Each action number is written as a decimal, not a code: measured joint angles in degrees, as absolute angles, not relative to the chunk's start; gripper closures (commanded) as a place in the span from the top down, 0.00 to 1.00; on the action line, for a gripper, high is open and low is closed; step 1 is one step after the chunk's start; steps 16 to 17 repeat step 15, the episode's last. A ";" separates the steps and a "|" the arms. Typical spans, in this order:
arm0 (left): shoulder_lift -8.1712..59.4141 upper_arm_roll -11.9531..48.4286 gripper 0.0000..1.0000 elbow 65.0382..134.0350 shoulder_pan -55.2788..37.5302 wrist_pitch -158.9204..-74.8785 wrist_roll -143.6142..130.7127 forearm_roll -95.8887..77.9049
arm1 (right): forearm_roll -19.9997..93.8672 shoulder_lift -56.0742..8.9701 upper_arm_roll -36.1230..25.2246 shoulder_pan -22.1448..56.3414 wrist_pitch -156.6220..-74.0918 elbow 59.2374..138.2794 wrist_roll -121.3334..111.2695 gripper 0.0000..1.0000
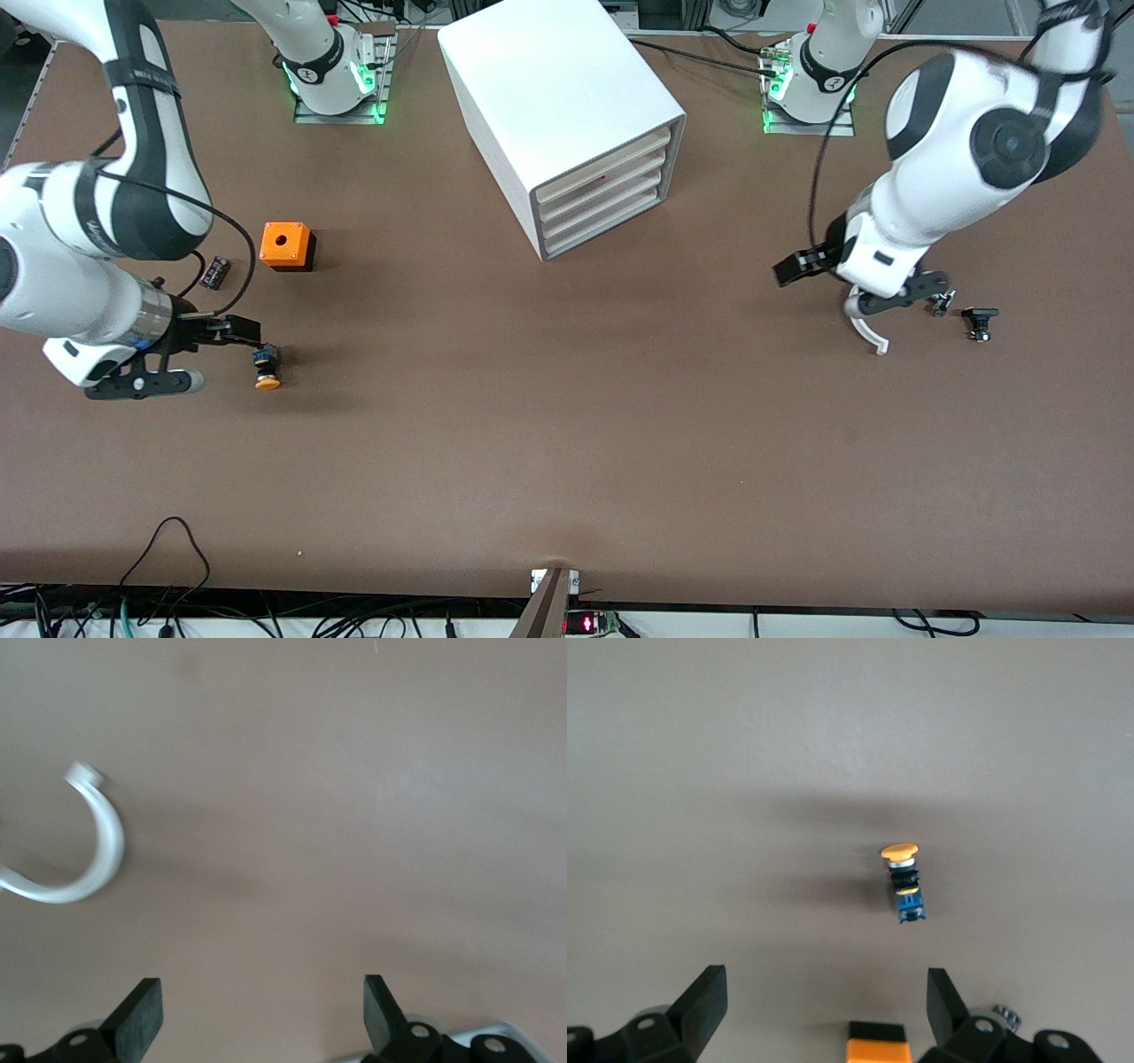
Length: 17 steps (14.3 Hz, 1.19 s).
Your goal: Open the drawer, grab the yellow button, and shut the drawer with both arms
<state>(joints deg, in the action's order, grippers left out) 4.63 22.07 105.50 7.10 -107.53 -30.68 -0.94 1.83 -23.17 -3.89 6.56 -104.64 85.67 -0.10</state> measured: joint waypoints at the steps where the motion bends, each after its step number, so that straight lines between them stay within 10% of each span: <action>1: 3.16 21.57 1.00 104.24 7.04 -105.34 -27.55 0.85 | 1.83 -22.80 -3.19 6.71 -102.40 83.51 2.90 1.00; 7: -4.36 11.74 1.00 102.69 7.21 -95.47 -3.44 2.02 | 1.72 -17.54 -1.57 9.25 -93.99 77.06 12.39 1.00; 17: -4.35 11.45 1.00 100.92 6.97 -92.55 -2.70 1.49 | -0.26 -12.92 -2.94 2.51 -88.62 81.88 5.96 1.00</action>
